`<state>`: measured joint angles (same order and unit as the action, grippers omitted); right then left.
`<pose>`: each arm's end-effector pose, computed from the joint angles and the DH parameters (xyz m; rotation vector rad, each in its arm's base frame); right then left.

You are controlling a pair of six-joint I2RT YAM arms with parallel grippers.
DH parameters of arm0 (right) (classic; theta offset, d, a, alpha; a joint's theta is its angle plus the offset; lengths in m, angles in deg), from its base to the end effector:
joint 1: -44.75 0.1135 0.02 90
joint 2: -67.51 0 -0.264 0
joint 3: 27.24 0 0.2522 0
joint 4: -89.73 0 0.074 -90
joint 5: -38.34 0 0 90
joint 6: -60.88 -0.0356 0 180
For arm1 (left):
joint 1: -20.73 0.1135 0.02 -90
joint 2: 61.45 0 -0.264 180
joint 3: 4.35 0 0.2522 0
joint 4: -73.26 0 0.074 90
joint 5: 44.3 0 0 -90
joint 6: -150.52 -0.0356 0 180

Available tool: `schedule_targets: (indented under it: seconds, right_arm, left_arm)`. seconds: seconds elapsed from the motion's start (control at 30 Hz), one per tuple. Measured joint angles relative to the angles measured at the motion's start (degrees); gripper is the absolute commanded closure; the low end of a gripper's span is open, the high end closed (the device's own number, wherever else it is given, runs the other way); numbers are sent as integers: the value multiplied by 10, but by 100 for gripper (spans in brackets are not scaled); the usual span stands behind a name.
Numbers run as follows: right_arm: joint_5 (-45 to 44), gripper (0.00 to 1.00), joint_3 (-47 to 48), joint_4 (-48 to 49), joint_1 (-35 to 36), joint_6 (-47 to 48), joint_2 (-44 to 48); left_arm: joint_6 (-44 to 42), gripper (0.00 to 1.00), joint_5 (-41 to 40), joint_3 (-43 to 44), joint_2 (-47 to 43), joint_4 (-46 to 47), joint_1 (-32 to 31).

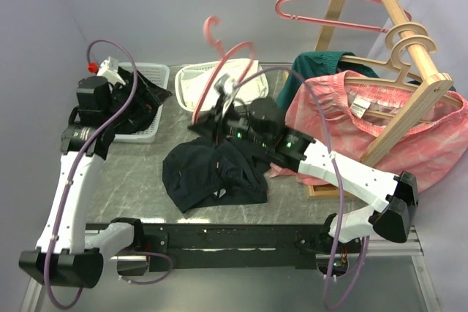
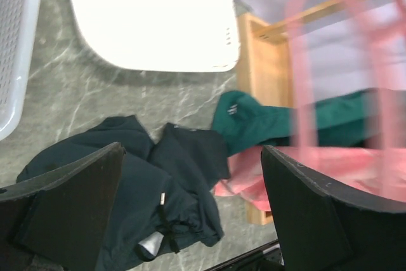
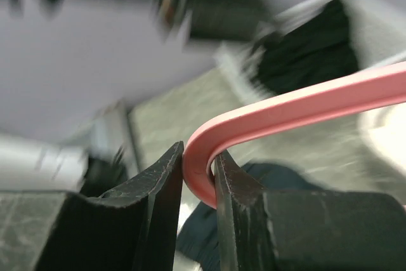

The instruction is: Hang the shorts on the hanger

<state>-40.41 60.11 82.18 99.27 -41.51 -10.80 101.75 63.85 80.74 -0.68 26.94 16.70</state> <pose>0.1827 0.2682 0.4145 -0.7437 1.4700 1.0621 0.2196 -0.0266 0.4074 -0.4371 1.9797 -0.8203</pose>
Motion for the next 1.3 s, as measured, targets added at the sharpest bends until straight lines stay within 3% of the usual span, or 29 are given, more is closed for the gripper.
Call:
schedule_targets:
  seconds: [0.23, 0.47, 0.9, 1.0, 1.3]
  right_arm:
    - [76, 100, -99, 3, 80, 43, 29]
    - [11, 100, -100, 2, 148, 81, 24]
    - [-91, 100, -45, -23, 200, 114, -55]
    - [-103, 100, -43, -24, 200, 114, -55]
    - [-112, 100, -33, -29, 200, 110, -55]
  left_arm:
    - [6, 12, 36, 10, -56, -24, -11]
    - [18, 14, -24, 9, -66, -65, -125]
    - [32, 25, -130, -13, -70, -68, -203]
    - [32, 29, -158, -30, -74, -66, -216]
    - [33, 62, -210, -46, -76, -60, -247]
